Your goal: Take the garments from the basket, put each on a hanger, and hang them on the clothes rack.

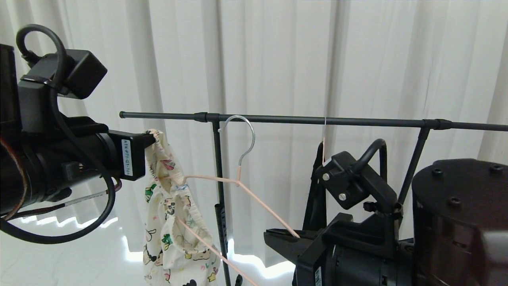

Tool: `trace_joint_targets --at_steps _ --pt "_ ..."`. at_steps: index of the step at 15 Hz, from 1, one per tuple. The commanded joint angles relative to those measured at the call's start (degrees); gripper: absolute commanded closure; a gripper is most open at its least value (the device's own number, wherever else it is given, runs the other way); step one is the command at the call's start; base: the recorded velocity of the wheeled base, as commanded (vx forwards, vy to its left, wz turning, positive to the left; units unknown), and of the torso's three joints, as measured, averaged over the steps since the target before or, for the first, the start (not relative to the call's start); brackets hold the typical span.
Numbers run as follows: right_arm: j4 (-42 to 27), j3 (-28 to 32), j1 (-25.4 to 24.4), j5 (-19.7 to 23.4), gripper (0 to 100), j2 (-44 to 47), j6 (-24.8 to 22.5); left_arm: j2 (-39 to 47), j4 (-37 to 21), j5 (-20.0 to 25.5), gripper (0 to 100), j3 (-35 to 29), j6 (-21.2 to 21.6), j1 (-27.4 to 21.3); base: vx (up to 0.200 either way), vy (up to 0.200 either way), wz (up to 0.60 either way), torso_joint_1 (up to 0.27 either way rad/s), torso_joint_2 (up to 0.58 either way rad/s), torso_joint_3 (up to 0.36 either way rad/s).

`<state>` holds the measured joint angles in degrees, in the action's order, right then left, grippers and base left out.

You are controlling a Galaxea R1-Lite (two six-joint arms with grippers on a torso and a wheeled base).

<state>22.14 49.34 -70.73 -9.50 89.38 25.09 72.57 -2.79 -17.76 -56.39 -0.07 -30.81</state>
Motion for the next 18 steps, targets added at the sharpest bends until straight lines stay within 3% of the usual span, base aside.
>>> trace_joint_targets --at_steps 1,5,12,14,18 --pt "1.4 0.9 -0.2 0.1 100 1.6 0.0 -0.1 0.0 0.0 100 -0.6 -0.1 -2.6 0.0 0.0 0.0 0.0 0.0 0.0" --pt "2.8 4.2 -1.0 0.2 100 5.1 -0.1 0.1 0.0 0.0 100 -2.8 -3.3 -8.7 0.0 0.0 0.0 0.0 0.0 0.0" --pt "2.6 5.0 -2.3 0.2 100 6.6 0.1 0.2 0.0 0.0 100 -6.9 -3.4 -9.3 0.0 0.0 0.0 0.0 0.0 0.0" --pt "2.6 4.6 -2.3 0.1 100 6.2 0.2 0.4 -0.3 -0.1 100 -6.4 -3.2 -8.0 0.0 0.0 0.0 0.0 0.0 0.0" --pt "1.9 1.5 -1.2 -3.1 100 1.1 0.2 2.3 -0.4 -0.4 100 -6.1 -1.2 0.2 0.0 0.0 0.0 0.0 0.0 0.0"
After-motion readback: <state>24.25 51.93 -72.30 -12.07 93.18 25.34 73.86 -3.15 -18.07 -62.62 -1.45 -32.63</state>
